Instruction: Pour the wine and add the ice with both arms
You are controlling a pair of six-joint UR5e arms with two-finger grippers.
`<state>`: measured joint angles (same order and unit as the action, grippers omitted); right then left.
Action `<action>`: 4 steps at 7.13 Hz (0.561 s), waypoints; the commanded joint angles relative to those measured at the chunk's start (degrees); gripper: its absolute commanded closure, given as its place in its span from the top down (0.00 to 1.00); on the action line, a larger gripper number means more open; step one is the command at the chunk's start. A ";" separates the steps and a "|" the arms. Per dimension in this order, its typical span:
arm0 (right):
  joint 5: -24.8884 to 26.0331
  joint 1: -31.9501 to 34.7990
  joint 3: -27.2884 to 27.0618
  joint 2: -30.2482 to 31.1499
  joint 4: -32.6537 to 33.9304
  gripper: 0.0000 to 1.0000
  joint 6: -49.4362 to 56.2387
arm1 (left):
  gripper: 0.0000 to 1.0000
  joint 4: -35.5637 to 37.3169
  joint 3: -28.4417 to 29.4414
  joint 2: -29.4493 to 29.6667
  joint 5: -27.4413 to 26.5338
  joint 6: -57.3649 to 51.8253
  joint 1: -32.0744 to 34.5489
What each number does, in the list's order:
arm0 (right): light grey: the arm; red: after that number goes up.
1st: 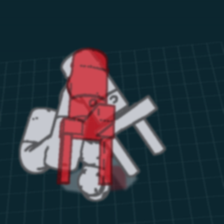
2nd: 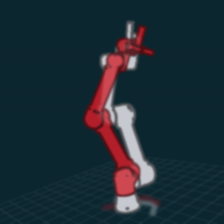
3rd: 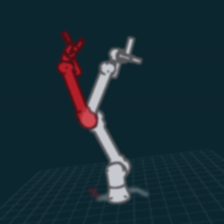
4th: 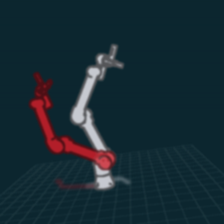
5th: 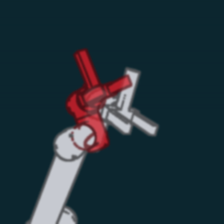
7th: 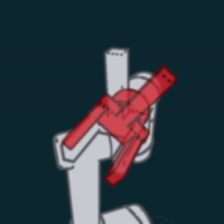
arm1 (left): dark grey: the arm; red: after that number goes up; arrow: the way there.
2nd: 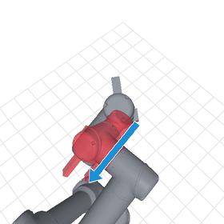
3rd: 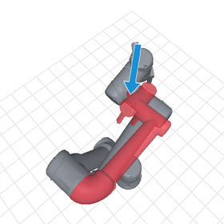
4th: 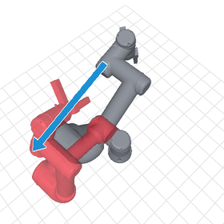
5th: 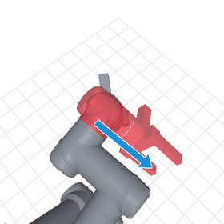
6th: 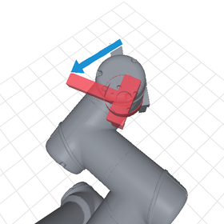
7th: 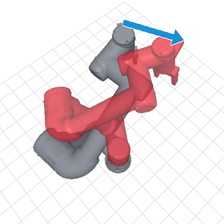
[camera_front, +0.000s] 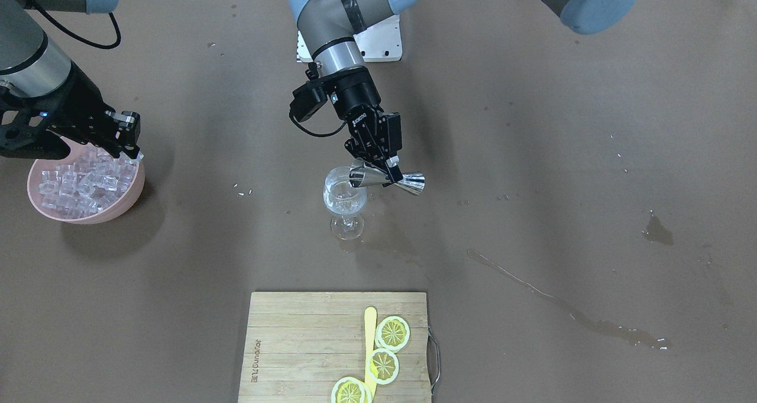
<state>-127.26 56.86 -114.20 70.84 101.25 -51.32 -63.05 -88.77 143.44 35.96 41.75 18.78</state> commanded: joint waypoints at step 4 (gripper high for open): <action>0.00 0.00 0.03 0.00 0.00 0.17 -0.01 | 0.00 4.94 -0.09 0.53 -0.54 0.00 -0.06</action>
<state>-127.27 56.87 -114.21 70.84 101.25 -51.33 -59.47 -88.82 143.80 35.43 41.75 18.72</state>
